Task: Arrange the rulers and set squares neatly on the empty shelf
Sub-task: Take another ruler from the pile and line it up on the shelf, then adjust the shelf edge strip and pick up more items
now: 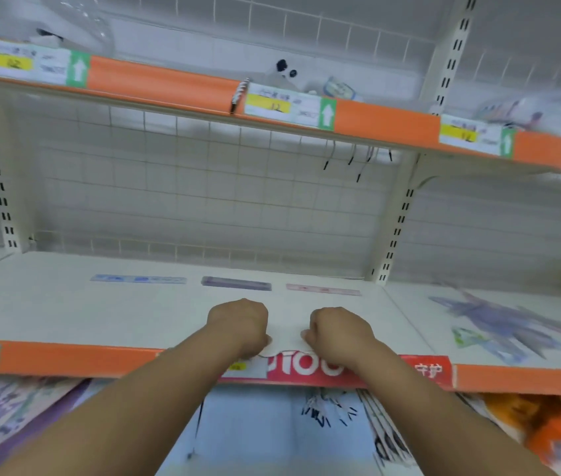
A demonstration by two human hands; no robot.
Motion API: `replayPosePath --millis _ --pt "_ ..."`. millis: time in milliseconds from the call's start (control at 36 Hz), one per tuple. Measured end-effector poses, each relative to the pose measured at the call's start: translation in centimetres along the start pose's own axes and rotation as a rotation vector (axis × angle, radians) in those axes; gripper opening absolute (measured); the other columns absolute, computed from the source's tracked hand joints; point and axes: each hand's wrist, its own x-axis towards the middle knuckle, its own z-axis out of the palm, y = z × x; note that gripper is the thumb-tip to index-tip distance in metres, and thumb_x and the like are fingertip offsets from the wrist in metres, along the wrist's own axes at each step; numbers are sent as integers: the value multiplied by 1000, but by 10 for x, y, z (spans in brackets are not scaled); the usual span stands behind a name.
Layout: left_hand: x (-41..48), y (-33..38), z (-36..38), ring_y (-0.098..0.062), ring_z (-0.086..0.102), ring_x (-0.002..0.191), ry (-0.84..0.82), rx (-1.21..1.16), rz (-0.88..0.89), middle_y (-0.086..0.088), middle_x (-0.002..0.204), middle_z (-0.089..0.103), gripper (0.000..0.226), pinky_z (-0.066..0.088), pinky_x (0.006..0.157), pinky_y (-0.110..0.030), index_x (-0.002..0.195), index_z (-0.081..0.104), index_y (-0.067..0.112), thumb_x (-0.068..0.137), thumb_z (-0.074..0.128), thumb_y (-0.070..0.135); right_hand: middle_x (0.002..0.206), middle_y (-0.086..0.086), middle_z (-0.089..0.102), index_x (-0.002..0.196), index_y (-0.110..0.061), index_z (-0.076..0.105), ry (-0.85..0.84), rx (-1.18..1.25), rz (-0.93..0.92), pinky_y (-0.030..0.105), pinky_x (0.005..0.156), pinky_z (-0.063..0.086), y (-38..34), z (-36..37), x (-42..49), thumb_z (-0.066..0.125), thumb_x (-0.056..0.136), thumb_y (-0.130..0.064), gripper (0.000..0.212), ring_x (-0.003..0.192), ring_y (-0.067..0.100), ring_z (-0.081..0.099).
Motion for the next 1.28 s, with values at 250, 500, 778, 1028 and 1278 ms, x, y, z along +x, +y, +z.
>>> replayPosePath --millis 250,500,778,1028,1278 --pt "8 79 -5 -22 59 106 3 9 18 -3 117 61 34 46 81 -30 117 57 16 95 50 42 87 1 58 87 -13 56 -13 21 21 29 66 42 79 -3 -23 45 95 -38 28 84 21 56" --pt "54 155 -17 -20 58 105 8 29 119 -1 117 61 34 45 80 -29 117 56 17 96 48 43 96 3 62 86 -17 53 -7 39 118 31 70 43 152 -10 -16 45 94 -40 26 90 22 58" --pt "121 232 -25 -22 56 108 61 38 246 -2 118 58 34 39 75 -28 116 54 15 97 46 41 87 4 55 62 -23 31 37 -2 181 28 66 35 240 -16 2 45 96 -38 40 83 19 50" --pt "160 277 -24 -23 55 112 44 31 276 -3 122 57 34 40 77 -31 117 55 15 97 46 41 89 8 65 58 -21 32 19 -28 215 26 64 35 300 -15 14 47 95 -33 41 82 21 55" --pt "181 312 -21 -22 57 108 24 69 302 -2 117 58 34 40 75 -30 116 55 15 98 44 41 59 -6 35 58 -21 30 24 10 229 23 46 21 342 -17 24 43 93 -22 38 53 9 32"
